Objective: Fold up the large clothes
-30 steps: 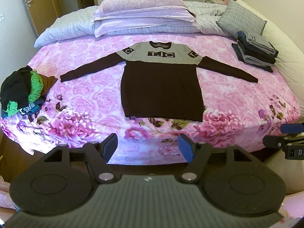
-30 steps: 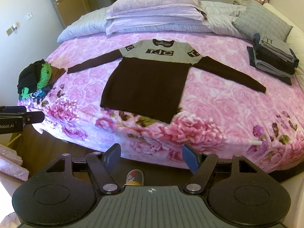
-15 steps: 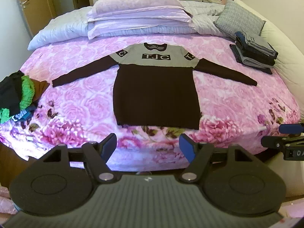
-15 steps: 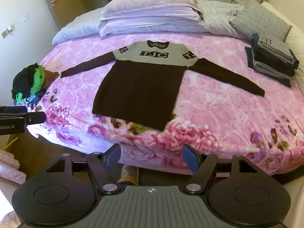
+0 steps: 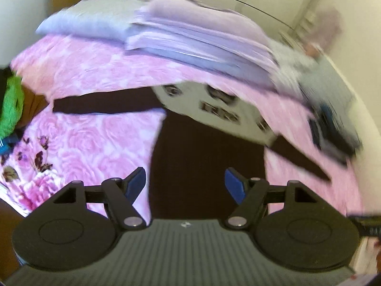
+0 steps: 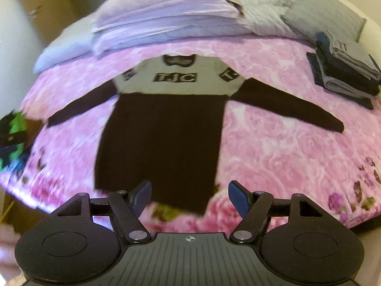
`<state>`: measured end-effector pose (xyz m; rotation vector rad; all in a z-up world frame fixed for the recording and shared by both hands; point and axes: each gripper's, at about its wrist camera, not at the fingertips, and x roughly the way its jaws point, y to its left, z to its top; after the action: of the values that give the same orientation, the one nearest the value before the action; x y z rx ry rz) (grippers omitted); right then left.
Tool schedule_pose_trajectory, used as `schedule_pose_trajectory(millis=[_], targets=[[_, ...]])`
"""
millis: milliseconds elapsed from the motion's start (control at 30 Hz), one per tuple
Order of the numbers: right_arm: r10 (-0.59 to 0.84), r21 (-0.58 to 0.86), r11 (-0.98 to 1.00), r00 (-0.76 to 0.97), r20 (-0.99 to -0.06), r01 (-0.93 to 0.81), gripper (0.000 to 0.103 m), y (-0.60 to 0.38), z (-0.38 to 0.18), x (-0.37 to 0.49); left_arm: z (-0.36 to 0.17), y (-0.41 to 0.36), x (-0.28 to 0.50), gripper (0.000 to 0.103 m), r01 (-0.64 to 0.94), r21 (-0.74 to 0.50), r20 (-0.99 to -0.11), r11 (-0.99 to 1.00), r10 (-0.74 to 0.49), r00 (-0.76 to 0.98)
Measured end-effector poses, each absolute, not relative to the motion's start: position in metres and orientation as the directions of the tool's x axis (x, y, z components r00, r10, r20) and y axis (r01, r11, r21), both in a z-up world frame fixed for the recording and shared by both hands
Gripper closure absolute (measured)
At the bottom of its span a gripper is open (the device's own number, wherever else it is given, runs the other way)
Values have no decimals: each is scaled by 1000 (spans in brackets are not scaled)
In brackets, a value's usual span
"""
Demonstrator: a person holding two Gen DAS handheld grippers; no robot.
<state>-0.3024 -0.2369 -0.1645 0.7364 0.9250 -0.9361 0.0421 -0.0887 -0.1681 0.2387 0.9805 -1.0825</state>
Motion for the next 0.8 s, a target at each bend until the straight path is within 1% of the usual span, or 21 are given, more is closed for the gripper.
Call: schedule_pose_trajectory(millis=[133, 267, 433, 533, 633, 700, 800], targets=[[-341, 105, 304, 211, -916, 947, 35, -295, -183, -280, -219, -111, 136, 37, 688, -393, -788, 611, -609, 91], [-326, 107, 204, 170, -930, 973, 35, -340, -211, -263, -278, -135, 217, 43, 554, -446, -808, 703, -583, 90], [-290, 58, 138, 96, -952, 989, 35, -383, -260, -238, -356, -167, 308, 47, 355, -538, -787, 765, -606, 115], [-261, 14, 135, 50, -964, 991, 35, -394, -293, -225, -393, -178, 344, 54, 263, -566, -777, 782, -612, 148], [-222, -11, 131, 19, -975, 991, 35, -401, -323, -218, -426, -180, 372, 57, 177, -573, -780, 800, -599, 180], [-195, -15, 124, 10, -981, 992, 35, -400, -338, -214, -438, -180, 383, 57, 147, -565, -785, 812, -584, 206], [-176, -15, 130, 8, -984, 991, 35, -402, -355, -209, -449, -182, 393, 61, 139, -569, -778, 810, -586, 228]])
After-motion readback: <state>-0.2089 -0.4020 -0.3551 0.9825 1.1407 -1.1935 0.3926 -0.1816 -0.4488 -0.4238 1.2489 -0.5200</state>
